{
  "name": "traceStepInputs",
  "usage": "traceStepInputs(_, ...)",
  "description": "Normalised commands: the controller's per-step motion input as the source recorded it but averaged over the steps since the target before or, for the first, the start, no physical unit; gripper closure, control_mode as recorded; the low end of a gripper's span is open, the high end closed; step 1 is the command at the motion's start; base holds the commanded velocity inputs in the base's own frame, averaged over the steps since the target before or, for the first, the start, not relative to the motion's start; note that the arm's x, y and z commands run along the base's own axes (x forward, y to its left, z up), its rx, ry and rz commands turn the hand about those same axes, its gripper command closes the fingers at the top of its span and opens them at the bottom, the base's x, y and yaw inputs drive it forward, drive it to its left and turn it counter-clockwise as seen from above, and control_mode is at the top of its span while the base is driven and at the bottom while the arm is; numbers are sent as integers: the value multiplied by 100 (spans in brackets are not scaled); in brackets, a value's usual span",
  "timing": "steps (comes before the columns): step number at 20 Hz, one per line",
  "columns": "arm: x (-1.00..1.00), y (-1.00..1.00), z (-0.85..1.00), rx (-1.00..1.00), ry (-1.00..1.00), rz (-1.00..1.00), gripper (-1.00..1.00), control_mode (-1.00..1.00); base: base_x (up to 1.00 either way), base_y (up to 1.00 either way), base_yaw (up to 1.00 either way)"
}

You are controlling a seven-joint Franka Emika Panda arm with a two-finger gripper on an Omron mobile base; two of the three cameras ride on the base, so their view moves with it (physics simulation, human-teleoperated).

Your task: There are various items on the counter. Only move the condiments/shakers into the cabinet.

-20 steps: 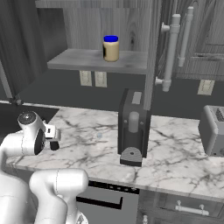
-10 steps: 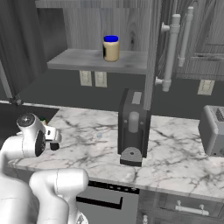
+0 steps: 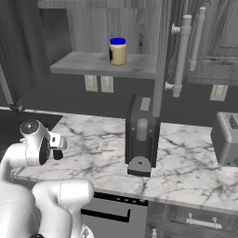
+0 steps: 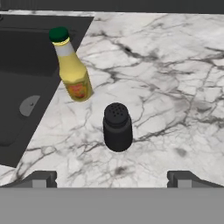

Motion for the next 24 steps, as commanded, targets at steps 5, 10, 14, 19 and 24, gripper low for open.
traceStepInputs(5,21,0,0,0,0,0,-100,-100,0,0,0)
traceStepInputs(10,19,0,-6,0,0,0,-100,-100,0,0,0)
traceStepInputs(14,10,0,-11,0,0,0,-100,-100,0,0,0)
traceStepInputs(19,9,0,-14,0,0,0,-100,-100,0,0,0)
traceStepInputs(24,9,0,-13,0,0,0,-100,-100,0,0,0)
